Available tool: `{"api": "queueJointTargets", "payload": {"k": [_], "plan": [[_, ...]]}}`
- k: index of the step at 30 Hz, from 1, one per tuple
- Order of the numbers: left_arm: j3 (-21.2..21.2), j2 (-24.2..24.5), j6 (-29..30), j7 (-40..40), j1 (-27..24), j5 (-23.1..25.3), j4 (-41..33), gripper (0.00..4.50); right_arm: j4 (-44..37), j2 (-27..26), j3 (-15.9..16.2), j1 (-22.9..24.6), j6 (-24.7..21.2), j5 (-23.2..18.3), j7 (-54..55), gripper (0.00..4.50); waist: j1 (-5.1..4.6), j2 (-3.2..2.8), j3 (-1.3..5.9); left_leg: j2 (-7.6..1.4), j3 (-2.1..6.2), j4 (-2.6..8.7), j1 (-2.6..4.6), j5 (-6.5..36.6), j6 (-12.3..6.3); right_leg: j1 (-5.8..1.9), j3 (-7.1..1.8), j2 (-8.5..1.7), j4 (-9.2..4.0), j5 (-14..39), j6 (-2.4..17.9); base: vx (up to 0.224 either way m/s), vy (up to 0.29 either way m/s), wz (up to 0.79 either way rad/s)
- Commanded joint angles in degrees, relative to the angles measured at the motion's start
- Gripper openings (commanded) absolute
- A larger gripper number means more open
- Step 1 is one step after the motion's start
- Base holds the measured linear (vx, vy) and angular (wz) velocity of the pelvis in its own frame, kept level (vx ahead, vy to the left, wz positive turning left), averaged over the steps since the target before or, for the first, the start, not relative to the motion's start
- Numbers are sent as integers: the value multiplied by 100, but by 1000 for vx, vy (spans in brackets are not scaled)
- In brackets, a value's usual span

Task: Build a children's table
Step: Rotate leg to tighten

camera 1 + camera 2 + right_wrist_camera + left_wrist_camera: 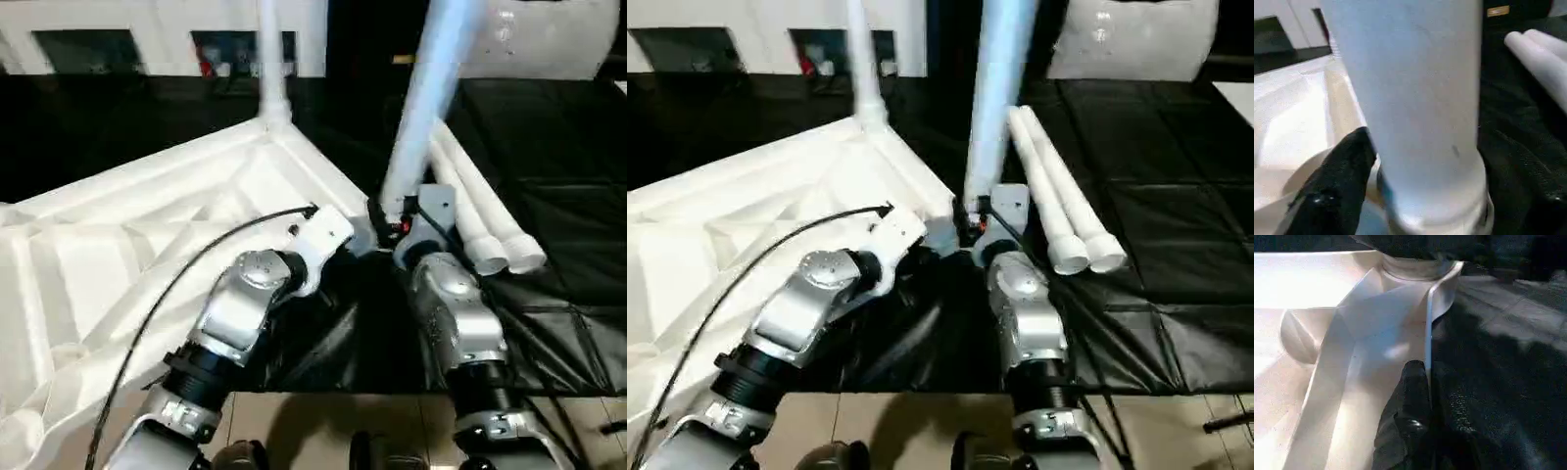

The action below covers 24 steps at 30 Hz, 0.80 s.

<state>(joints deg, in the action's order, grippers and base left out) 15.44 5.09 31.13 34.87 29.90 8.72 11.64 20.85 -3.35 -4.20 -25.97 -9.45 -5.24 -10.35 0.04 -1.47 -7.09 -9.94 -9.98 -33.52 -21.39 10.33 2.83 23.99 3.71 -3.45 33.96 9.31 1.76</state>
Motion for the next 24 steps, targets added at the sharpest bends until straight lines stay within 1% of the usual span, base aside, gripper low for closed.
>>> {"api": "queueJointTargets", "payload": {"k": [1,3,4,5,6,8,9,10,11,12,13,14,15,16,17,18,19,20,21,22,23,24], "plan": [[-23,-6,-353,-55,107,-80,-274,0,116,-107,489,117,-77,-106,-504,373,29,20,418,-240,113,374,-6,1032,-491,-352,-275,-436,-460,1578,1074,0,0,0],[-39,123,-436,68,83,-97,-240,0,61,52,511,132,18,-91,-700,382,8,24,416,-238,100,365,-6,1013,-515,-353,-281,-435,-460,1527,1130,0,0,0],[-56,292,-559,243,57,-136,-186,0,-46,289,543,169,117,-116,-1017,387,15,36,424,-236,97,359,-2,1006,-522,-357,-280,-441,-471,1554,1127,0,0,0],[-60,445,-706,411,40,-166,-133,0,-150,495,552,207,164,-180,-1322,405,23,33,431,-235,95,352,-7,931,-547,-375,-284,-437,-453,1475,1138,0,0,0],[-64,581,-828,571,25,-196,-80,0,-237,697,568,239,213,-220,-1602,418,34,31,434,-245,89,345,-7,887,-595,-374,-288,-434,-443,1365,1160,0,0,0],[-31,842,-1096,920,-2,-265,20,0,-327,1067,556,277,306,-281,-2108,429,54,33,435,-241,95,343,-9,852,-670,-377,-283,-441,-438,1303,1192,0,0,0],[23,1057,-1326,1231,-26,-329,84,0,-342,1353,524,269,363,-318,-2491,429,50,45,433,-246,88,340,-12,833,-695,-376,-286,-433,-427,1263,1206,0,0,0],[47,1133,-1400,1338,-33,-350,101,0,-336,1452,512,257,385,-327,-2622,437,65,33,444,-251,91,336,-2,820,-713,-377,-286,-443,-419,1235,1227,0,0,0],[60,1190,-1457,1442,-39,-384,119,0,-329,1549,511,245,399,-344,-2776,444,62,40,445,-267,90,339,-1,776,-727,-375,-289,-441,-406,1165,1274,0,0,0],[64,1206,-1473,1468,-40,-396,125,0,-327,1574,510,241,403,-348,-2821,444,63,28,440,-274,86,338,3,751,-737,-364,-289,-439,-395,1104,1344,0,0,0],[109,1329,-1624,1687,-50,-441,162,0,-325,1731,530,220,427,-371,-3085,444,64,25,440,-278,90,338,6,757,-732,-363,-287,-442,-390,1092,1373,0,0,0],[148,1434,-1735,1868,-55,-461,198,0,-341,1856,563,207,417,-404,-3315,444,58,44,444,-279,86,337,7,790,-750,-364,-287,-436,-389,1089,1396,0,0,0],[227,1633,-1947,2174,-46,-469,289,0,-354,2098,668,176,419,-473,-3729,444,71,34,443,-284,86,333,8,797,-756,-365,-292,-453,-387,1102,1418,0,0,0],[232,1644,-1959,2192,-46,-470,295,0,-355,2112,675,174,418,-478,-3753,444,81,40,446,-276,91,330,9,809,-773,-369,-283,-448,-395,1129,1415,0,0,0],[262,1717,-2028,2329,-42,-483,326,0,-361,2196,720,162,364,-527,-3942,444,87,38,442,-285,84,333,13,808,-770,-364,-293,-451,-389,1137,1411,0,0,0],[307,1819,-2122,2509,-22,-500,393,0,-368,2348,825,144,338,-589,-4278,444,98,45,442,-285,82,329,18,808,-773,-363,-291,-448,-387,1133,1423,0,0,0],[319,1845,-2148,2556,-16,-505,413,0,-368,2388,853,139,332,-606,-4370,444,100,55,437,-286,82,333,17,817,-775,-367,-290,-448,-387,1154,1417,0,0,0],[349,1933,-2263,2774,-4,-574,444,0,-377,2504,954,113,343,-625,-4667,444,118,47,426,-289,82,335,26,879,-769,-357,-290,-457,-400,1272,1400,0,0,0],[368,1990,-2348,2921,4,-623,466,0,-380,2577,1019,95,360,-631,-4857,444,128,52,430,-292,82,336,28,895,-743,-362,-294,-462,-396,1338,1378,0,0,0],[395,2060,-2483,3112,14,-670,489,0,-376,2657,1101,63,362,-628,-5077,444,129,69,429,-295,80,340,24,874,-737,-363,-294,-460,-394,1343,1374,0,0,0],[414,2116,-2600,3284,27,-718,522,0,-362,2726,1170,32,337,-627,-5293,444,143,71,432,-306,74,339,34,850,-735,-351,-300,-460,-394,1331,1379,0,0,0],[429,2148,-2663,3380,40,-740,548,0,-341,2767,1217,6,342,-616,-5416,444,160,64,435,-303,79,336,31,836,-737,-355,-295,-456,-382,1320,1390,0,0,0]]}}
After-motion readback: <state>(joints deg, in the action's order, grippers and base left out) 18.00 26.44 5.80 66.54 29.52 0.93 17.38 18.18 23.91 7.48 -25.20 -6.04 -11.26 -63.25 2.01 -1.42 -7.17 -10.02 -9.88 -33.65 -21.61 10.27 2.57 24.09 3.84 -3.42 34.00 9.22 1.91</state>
